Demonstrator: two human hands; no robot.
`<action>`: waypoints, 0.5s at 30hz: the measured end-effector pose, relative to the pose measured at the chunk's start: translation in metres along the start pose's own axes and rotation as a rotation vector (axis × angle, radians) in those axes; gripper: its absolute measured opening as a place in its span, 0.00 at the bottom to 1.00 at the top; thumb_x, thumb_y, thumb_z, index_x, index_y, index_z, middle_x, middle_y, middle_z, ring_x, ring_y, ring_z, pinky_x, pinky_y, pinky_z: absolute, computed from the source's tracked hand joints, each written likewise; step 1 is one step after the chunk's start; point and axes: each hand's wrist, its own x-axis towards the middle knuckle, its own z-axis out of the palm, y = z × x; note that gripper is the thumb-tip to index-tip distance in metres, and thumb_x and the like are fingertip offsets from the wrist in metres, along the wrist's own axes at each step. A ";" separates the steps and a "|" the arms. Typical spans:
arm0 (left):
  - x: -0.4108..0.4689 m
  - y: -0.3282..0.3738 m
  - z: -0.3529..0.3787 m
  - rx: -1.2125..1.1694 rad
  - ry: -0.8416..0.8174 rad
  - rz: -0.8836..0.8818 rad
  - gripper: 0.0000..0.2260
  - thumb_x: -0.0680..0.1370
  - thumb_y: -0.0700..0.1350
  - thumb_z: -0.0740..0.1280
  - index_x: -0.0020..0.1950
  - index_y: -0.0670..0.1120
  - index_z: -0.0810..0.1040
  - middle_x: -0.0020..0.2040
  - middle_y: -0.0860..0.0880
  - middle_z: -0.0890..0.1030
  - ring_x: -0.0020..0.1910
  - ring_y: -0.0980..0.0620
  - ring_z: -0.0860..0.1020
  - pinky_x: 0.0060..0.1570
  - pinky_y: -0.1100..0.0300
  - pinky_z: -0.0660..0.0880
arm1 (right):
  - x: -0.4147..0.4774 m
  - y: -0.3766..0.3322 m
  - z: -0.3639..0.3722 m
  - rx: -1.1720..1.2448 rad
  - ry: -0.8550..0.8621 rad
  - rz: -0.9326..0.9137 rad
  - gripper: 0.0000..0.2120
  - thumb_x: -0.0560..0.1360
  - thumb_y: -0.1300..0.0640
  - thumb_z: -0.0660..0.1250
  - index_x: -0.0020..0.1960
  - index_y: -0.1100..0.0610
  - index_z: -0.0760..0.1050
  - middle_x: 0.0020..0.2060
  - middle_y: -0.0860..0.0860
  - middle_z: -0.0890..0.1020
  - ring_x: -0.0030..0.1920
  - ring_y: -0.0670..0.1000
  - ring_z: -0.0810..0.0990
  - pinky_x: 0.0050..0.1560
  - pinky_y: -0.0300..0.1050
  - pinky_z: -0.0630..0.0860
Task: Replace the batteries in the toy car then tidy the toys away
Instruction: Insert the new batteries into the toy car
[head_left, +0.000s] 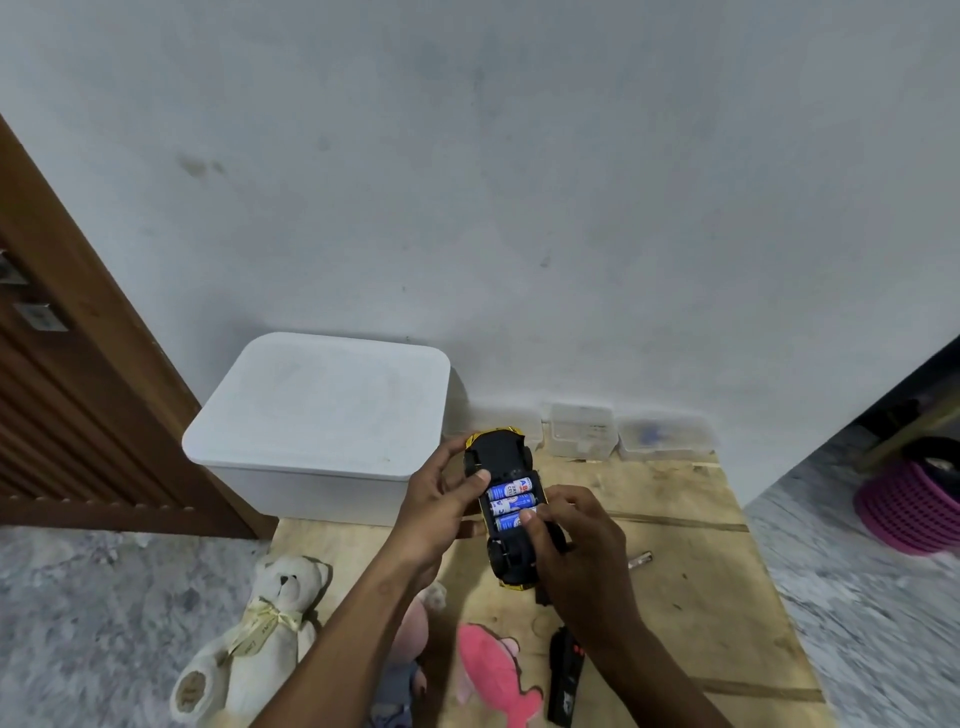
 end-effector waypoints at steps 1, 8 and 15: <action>0.001 0.000 0.001 -0.002 0.001 -0.003 0.15 0.81 0.37 0.67 0.64 0.52 0.76 0.53 0.43 0.86 0.40 0.51 0.85 0.33 0.57 0.80 | 0.000 0.002 -0.001 -0.021 -0.013 0.002 0.06 0.71 0.65 0.76 0.39 0.58 0.80 0.46 0.48 0.81 0.43 0.40 0.79 0.42 0.26 0.74; 0.006 -0.006 0.007 0.039 -0.043 -0.050 0.23 0.80 0.40 0.69 0.74 0.54 0.71 0.52 0.47 0.87 0.50 0.48 0.84 0.57 0.44 0.79 | 0.015 0.007 -0.010 0.031 0.086 0.014 0.07 0.69 0.65 0.77 0.40 0.58 0.81 0.43 0.49 0.84 0.41 0.44 0.81 0.43 0.33 0.77; 0.010 -0.009 0.004 0.045 -0.054 -0.060 0.22 0.82 0.41 0.66 0.74 0.58 0.70 0.51 0.45 0.87 0.47 0.42 0.83 0.42 0.50 0.80 | 0.035 0.035 -0.013 0.385 0.062 0.469 0.05 0.78 0.58 0.69 0.45 0.53 0.82 0.35 0.50 0.85 0.37 0.51 0.85 0.35 0.48 0.83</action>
